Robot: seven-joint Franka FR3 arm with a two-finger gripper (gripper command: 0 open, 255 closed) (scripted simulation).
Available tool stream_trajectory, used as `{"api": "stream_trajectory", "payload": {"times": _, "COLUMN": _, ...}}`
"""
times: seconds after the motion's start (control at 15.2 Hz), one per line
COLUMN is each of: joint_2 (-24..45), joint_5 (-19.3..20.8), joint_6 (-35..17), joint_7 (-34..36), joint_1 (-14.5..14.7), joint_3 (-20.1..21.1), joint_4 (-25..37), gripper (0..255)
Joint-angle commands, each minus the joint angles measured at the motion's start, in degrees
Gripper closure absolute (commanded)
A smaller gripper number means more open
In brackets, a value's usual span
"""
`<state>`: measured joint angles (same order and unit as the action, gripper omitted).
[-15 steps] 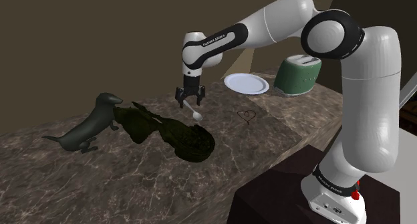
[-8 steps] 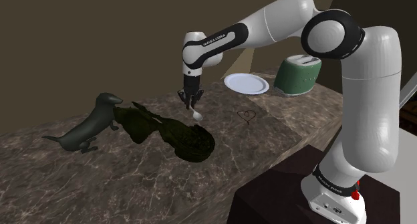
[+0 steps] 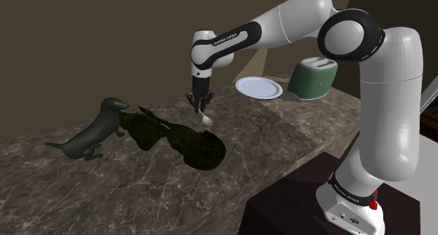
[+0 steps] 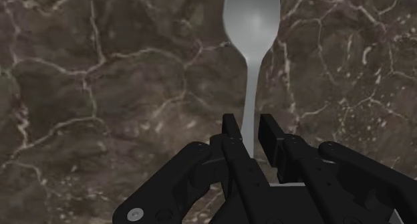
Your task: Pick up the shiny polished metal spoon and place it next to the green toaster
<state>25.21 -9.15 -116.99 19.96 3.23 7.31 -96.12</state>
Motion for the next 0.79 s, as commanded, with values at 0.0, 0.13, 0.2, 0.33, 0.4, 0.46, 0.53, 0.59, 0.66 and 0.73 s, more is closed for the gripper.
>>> {"api": "stream_trajectory", "payload": {"times": 0.0, "joint_2": -0.69, "joint_5": -0.01, "joint_6": 1.11, "joint_7": 0.08, "joint_1": -0.09, "joint_3": 0.00, "joint_4": 0.39, "gripper": 255}}
{"api": "stream_trajectory", "payload": {"times": 0.13, "joint_2": -1.27, "joint_5": 0.01, "joint_6": 2.38, "joint_7": 0.28, "joint_1": -0.12, "joint_3": 0.01, "joint_4": 1.10, "gripper": 255}}
{"api": "stream_trajectory", "payload": {"times": 0.2, "joint_2": -1.55, "joint_5": 0.03, "joint_6": 3.03, "joint_7": 0.38, "joint_1": -0.13, "joint_3": 0.01, "joint_4": 1.47, "gripper": 255}}
{"api": "stream_trajectory", "payload": {"times": 0.33, "joint_2": -2.09, "joint_5": 0.05, "joint_6": 4.32, "joint_7": 0.58, "joint_1": -0.16, "joint_3": 0.02, "joint_4": 2.24, "gripper": 255}}
{"api": "stream_trajectory", "payload": {"times": 0.4, "joint_2": -2.34, "joint_5": 0.06, "joint_6": 4.97, "joint_7": 0.68, "joint_1": -0.17, "joint_3": 0.02, "joint_4": 2.65, "gripper": 255}}
{"api": "stream_trajectory", "payload": {"times": 0.46, "joint_2": -2.58, "joint_5": 0.08, "joint_6": 5.63, "joint_7": 0.79, "joint_1": -0.19, "joint_3": 0.03, "joint_4": 3.07, "gripper": 255}}
{"api": "stream_trajectory", "payload": {"times": 0.53, "joint_2": -2.81, "joint_5": 0.09, "joint_6": 6.29, "joint_7": 0.89, "joint_1": -0.20, "joint_3": 0.03, "joint_4": 3.51, "gripper": 255}}
{"api": "stream_trajectory", "payload": {"times": 0.59, "joint_2": -3.03, "joint_5": 0.10, "joint_6": 6.96, "joint_7": 0.99, "joint_1": -0.21, "joint_3": 0.03, "joint_4": 3.97, "gripper": 255}}
{"api": "stream_trajectory", "payload": {"times": 0.66, "joint_2": -3.24, "joint_5": 0.11, "joint_6": 7.63, "joint_7": 1.10, "joint_1": -0.22, "joint_3": 0.04, "joint_4": 4.44, "gripper": 255}}
{"api": "stream_trajectory", "payload": {"times": 0.73, "joint_2": -3.44, "joint_5": 0.13, "joint_6": 8.30, "joint_7": 1.20, "joint_1": -0.23, "joint_3": 0.04, "joint_4": 4.92, "gripper": 255}}
